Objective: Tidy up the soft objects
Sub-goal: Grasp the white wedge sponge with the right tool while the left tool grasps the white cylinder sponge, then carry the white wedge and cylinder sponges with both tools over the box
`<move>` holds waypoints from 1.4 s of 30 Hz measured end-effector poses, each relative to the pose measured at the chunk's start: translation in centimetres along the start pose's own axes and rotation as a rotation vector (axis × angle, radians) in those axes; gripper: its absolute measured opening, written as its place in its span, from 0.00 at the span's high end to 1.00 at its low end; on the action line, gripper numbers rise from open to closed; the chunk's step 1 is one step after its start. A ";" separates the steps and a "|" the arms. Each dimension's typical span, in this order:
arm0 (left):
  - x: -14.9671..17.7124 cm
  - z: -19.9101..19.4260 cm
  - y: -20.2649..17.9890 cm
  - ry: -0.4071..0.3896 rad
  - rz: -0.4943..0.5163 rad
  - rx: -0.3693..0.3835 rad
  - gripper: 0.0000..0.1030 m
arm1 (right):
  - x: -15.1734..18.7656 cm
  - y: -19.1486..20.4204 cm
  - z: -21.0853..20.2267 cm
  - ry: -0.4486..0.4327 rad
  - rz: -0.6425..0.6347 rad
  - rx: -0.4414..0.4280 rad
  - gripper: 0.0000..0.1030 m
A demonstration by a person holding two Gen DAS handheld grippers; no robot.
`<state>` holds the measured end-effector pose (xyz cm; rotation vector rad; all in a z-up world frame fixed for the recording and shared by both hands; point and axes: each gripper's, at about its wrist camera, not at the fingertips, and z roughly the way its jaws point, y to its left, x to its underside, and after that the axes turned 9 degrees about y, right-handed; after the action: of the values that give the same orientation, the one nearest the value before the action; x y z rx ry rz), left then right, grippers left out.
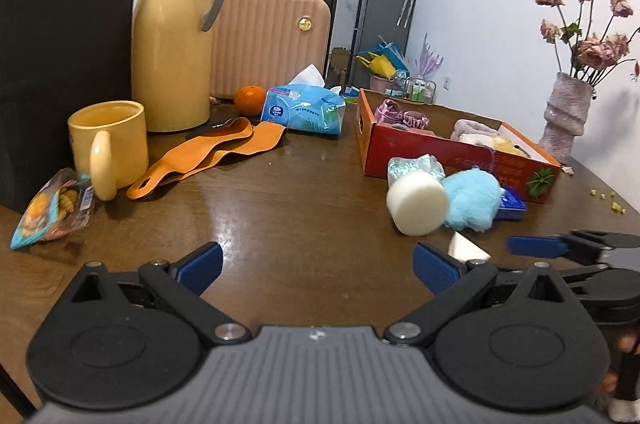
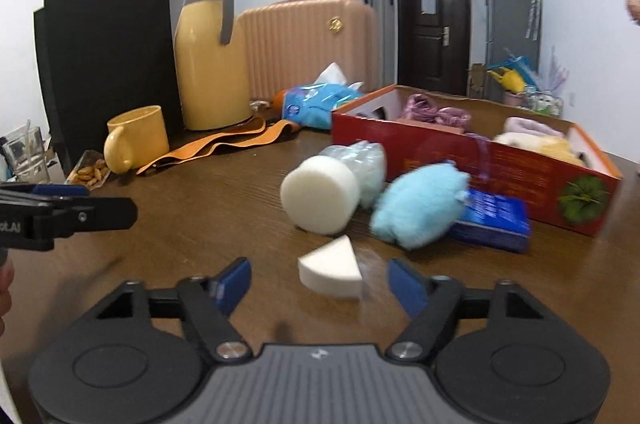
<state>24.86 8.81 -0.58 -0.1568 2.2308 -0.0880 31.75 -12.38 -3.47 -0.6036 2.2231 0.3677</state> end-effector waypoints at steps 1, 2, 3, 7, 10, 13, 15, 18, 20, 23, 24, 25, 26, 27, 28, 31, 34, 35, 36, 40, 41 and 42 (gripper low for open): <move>-0.4 0.5 -0.1 0.003 0.003 -0.004 0.00 | -0.4 0.1 0.9 0.010 -0.011 -0.004 0.37; -0.7 1.0 -0.3 0.005 0.006 -0.006 0.00 | -0.6 0.1 1.6 0.026 -0.017 0.003 0.45; -1.1 1.6 -0.7 0.009 0.011 -0.003 0.00 | -0.8 0.0 2.5 0.054 -0.019 0.016 0.52; -2.6 4.0 -2.2 0.032 0.021 0.038 0.00 | -0.6 -2.0 2.6 0.064 0.049 -0.026 0.68; -3.8 6.3 -4.5 0.063 0.042 0.085 0.00 | 0.1 -4.2 0.9 0.029 0.095 0.004 0.68; -4.9 8.4 -7.4 0.052 0.082 0.095 0.03 | 1.0 -6.9 -1.1 -0.010 0.172 0.005 0.68; -5.6 9.5 -9.0 0.045 0.097 0.085 0.18 | 1.8 -8.0 -2.2 -0.025 0.198 0.031 0.68; -6.0 11.0 -10.3 0.058 0.091 0.068 0.43 | 3.2 -9.2 -3.5 -0.034 0.223 0.056 0.68; -5.6 11.3 -10.6 0.063 0.089 0.032 0.52 | 3.9 -9.8 -4.3 -0.034 0.226 0.068 0.68; -4.7 10.4 -10.6 0.038 0.100 0.010 0.55 | 4.7 -10.4 -5.1 -0.040 0.250 0.063 0.68; -4.5 9.9 -10.6 0.041 0.105 0.003 0.56 | 4.8 -10.4 -5.3 -0.045 0.253 0.061 0.68; -4.4 9.2 -10.4 0.049 0.100 0.006 0.56 | 4.9 -10.3 -5.5 -0.049 0.251 0.060 0.68; -4.3 8.5 -10.0 0.052 0.084 0.024 0.56 | 4.8 -10.1 -5.7 -0.054 0.248 0.058 0.68; -4.1 7.6 -9.6 0.059 0.064 0.044 0.56 | 4.7 -9.8 -6.1 -0.066 0.242 0.050 0.68; -4.0 6.7 -9.2 0.065 0.044 0.064 0.56 | 4.6 -9.4 -6.5 -0.076 0.237 0.044 0.68; -3.3 3.6 -8.4 0.060 0.024 0.107 0.56 | 4.6 -8.2 -7.8 -0.102 0.217 0.032 0.68; -2.4 0.8 -8.2 0.036 0.039 0.124 0.56 | 4.6 -7.0 -8.9 -0.113 0.200 0.027 0.68; -2.1 -0.1 -8.2 0.028 0.041 0.134 0.56 | 4.6 -6.6 -9.3 -0.117 0.196 0.026 0.68; -1.9 -0.7 -8.1 0.021 0.042 0.142 0.56 | 4.7 -6.2 -9.7 -0.122 0.192 0.025 0.68; -1.6 -2.9 -8.2 -0.003 0.051 0.158 0.56 | 5.2 -4.9 -11.8 -0.148 0.179 0.029 0.68; -1.6 -3.3 -8.2 -0.009 0.053 0.164 0.56 | 5.3 -4.7 -12.2 -0.152 0.180 0.031 0.68; -1.5 -3.7 -8.3 -0.014 0.053 0.168 0.56 | 5.4 -4.6 -12.5 -0.156 0.181 0.033 0.68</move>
<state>23.59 0.87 3.85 -0.0063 2.2006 -0.2441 23.27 -23.40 0.20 -0.3444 2.1344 0.4538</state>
